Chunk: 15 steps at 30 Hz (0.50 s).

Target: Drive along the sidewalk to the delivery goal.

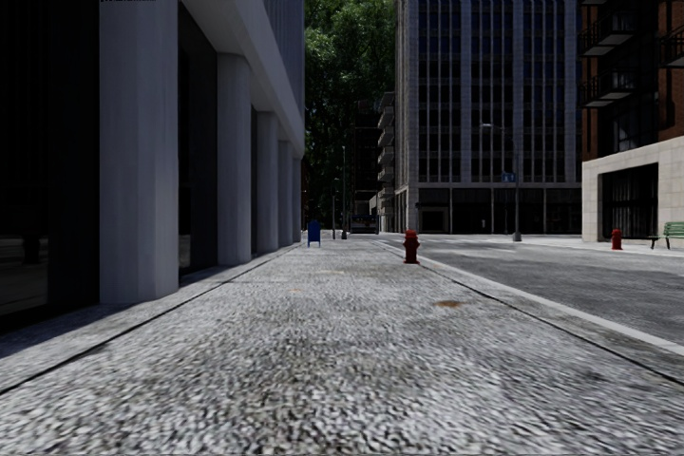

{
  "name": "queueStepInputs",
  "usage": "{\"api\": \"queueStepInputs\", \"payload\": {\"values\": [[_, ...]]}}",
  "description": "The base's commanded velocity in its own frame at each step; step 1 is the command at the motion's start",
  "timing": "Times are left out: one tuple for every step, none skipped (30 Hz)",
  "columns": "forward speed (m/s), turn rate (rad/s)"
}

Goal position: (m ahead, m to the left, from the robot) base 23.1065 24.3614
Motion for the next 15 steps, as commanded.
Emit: {"api": "queueStepInputs", "payload": {"values": [[2.0, 0.0], [2.0, 0.0], [2.0, 0.0], [2.0, 0.0], [2.0, 0.0], [2.0, 0.0], [2.0, 0.0], [2.0, 0.0], [2.0, 0.0], [2.0, 0.0], [2.0, 0.0], [2.0, 0.0], [2.0, 0.0], [2.0, 0.0], [2.0, 0.0]]}}
